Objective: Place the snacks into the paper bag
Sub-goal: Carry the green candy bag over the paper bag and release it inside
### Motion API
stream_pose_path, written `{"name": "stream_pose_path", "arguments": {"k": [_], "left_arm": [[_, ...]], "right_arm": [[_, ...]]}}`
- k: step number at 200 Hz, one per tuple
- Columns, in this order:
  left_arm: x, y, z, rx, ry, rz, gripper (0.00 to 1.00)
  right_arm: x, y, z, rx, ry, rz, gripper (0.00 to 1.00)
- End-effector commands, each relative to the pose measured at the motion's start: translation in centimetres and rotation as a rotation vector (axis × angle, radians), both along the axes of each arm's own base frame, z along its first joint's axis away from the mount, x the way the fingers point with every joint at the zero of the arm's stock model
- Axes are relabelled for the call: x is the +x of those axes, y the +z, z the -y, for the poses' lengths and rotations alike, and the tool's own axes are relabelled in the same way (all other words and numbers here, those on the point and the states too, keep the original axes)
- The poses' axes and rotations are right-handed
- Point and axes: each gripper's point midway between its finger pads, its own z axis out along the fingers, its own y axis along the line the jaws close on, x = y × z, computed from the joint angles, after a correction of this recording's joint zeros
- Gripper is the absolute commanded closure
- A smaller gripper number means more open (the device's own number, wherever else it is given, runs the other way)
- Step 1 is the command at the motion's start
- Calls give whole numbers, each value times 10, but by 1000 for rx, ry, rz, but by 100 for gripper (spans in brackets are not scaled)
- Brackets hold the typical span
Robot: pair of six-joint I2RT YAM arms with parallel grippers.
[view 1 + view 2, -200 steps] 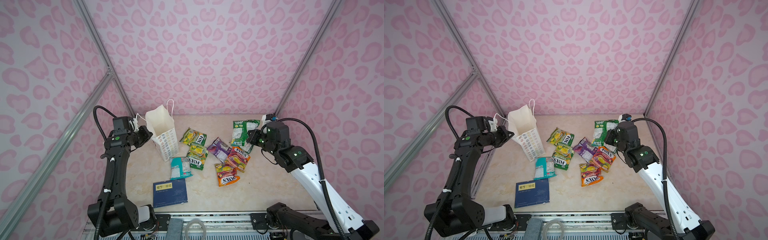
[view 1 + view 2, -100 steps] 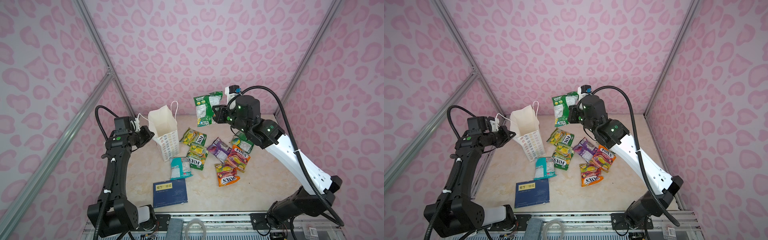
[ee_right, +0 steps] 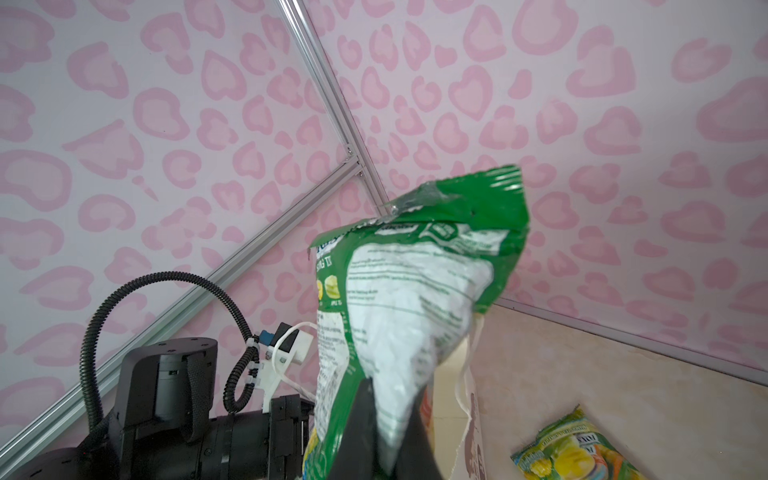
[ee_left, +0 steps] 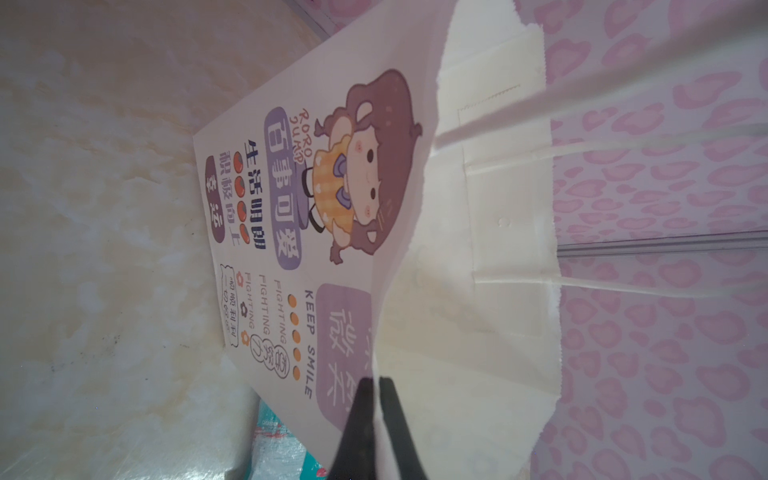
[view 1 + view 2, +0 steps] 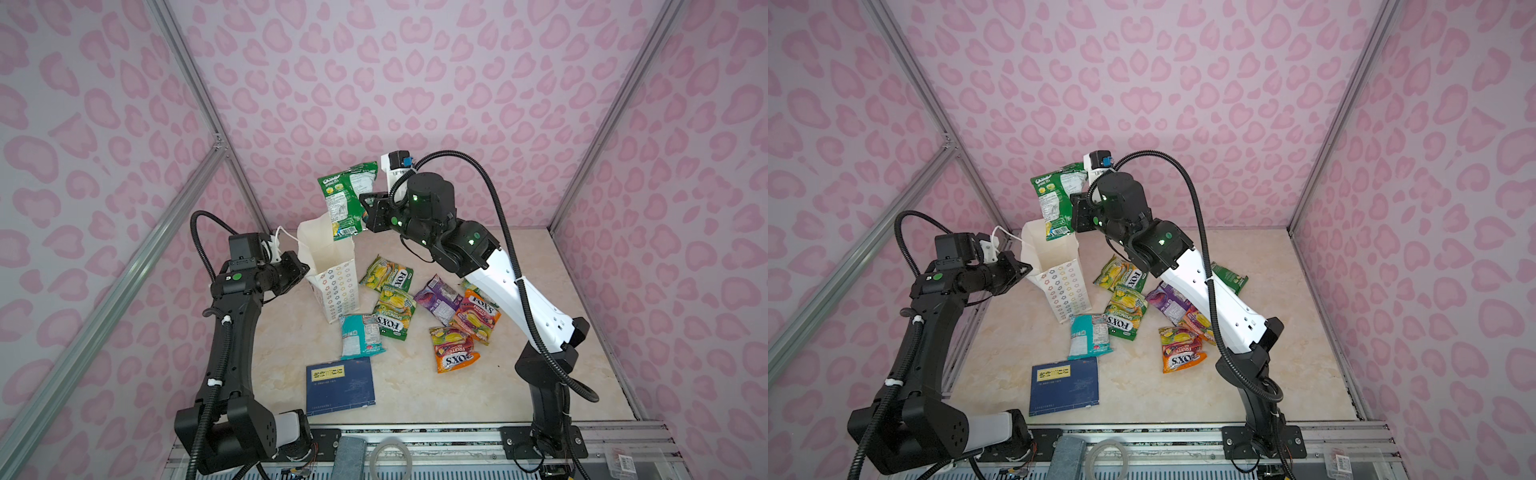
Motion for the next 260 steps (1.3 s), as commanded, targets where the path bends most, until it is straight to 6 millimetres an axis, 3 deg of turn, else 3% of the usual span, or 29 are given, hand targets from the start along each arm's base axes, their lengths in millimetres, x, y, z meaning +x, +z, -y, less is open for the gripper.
{"name": "stream_pose_path", "arguments": {"k": [1,40,89,104,112,116,143,227,260], "left_arm": [[2,5,3,-7,-18,26,98],[2,7,5,-14,-25,34,98],[1,12,9,-34,-40,53,98],[1,13,11,-41,-46,59,98],[1,14,12,-44,-50,64,98],[1,14,12,-46,-51,64,98],[1,16,16,-52,-65,73,98],[2,14,18,-60,-71,69,98],[2,14,19,-59,-71,69,98]], "right_arm": [[-3,5,-19,34,44,36,100],[19,-26,-36,-10,-3,38,100],[50,-86,-49,-142,-93,24,100],[55,-101,-54,-178,-106,24,100],[55,-99,-54,-188,-115,35,100],[59,-114,-59,-215,-118,25,100],[61,-140,-68,-270,-123,13,100],[53,-176,-80,-360,-125,-9,100],[51,-180,-83,-362,-109,-18,82]]}}
